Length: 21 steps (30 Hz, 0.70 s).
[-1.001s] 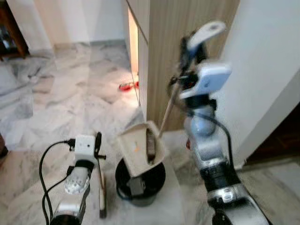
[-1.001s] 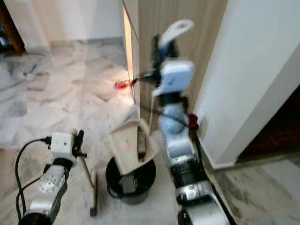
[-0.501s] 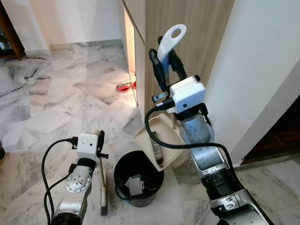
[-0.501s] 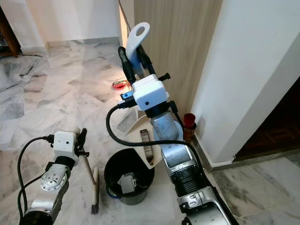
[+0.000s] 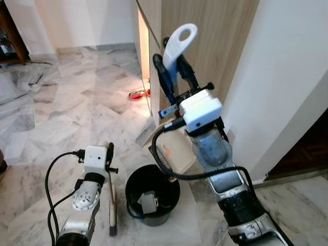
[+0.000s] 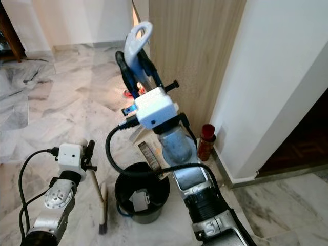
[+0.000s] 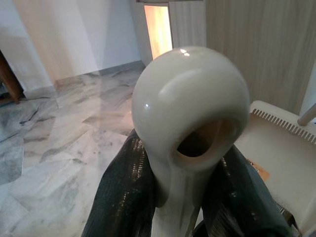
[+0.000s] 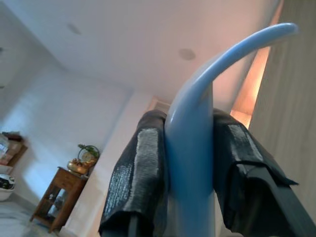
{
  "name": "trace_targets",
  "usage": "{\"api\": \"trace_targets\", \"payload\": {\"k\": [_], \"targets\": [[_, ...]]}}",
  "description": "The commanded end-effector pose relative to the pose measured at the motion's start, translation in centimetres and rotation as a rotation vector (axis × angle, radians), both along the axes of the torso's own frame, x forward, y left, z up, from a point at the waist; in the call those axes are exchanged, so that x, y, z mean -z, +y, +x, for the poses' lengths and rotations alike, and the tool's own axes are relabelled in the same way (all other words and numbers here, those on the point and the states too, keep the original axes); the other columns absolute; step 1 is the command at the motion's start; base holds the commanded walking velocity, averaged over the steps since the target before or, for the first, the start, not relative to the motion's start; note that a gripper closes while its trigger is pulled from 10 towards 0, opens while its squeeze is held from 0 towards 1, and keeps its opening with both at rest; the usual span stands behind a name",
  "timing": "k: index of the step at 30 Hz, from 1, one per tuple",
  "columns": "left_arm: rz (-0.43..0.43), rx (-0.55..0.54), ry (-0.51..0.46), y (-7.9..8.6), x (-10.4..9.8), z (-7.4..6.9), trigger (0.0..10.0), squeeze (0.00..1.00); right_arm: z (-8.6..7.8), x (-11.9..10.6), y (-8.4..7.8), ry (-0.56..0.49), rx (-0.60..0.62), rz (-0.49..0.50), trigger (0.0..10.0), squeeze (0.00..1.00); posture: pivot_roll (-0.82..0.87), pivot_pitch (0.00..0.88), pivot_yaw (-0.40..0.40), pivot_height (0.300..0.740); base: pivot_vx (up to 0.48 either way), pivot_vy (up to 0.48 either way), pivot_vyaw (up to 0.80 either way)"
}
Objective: Sweep floor
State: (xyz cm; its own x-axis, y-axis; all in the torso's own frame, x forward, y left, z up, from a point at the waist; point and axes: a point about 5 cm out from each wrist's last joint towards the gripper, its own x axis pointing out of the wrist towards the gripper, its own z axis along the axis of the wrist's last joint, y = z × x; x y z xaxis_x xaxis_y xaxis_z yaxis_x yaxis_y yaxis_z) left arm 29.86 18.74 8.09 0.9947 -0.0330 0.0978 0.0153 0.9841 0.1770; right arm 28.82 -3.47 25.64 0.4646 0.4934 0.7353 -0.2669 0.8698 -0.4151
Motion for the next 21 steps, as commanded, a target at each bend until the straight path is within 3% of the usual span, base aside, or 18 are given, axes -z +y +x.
{"api": "trace_targets", "payload": {"k": [1,13,17,21], "targets": [[0.018,-0.003,-0.053,0.2,-1.0,0.4,10.0,0.00,-1.3,-1.5,0.6,-0.089,-0.044,0.017,10.0,0.00,0.02,0.000,-0.017,0.740,0.000,0.000,0.00],[0.019,-0.002,-0.054,0.2,-1.0,0.3,10.0,0.00,-1.3,-1.2,0.4,-0.081,0.005,-0.015,10.0,0.00,0.02,0.000,-0.014,0.740,0.000,0.000,0.00],[0.019,-0.002,-0.051,0.2,-1.0,0.3,10.0,0.00,0.3,-0.9,-1.0,-0.093,0.180,-0.076,10.0,0.00,0.02,0.000,-0.012,0.740,0.000,0.000,0.00],[0.023,-0.005,-0.047,0.4,-0.9,0.2,10.0,0.00,2.3,-0.7,-3.6,-0.080,0.405,-0.158,10.0,0.00,0.02,0.000,-0.010,0.740,0.000,0.000,0.00]]}}
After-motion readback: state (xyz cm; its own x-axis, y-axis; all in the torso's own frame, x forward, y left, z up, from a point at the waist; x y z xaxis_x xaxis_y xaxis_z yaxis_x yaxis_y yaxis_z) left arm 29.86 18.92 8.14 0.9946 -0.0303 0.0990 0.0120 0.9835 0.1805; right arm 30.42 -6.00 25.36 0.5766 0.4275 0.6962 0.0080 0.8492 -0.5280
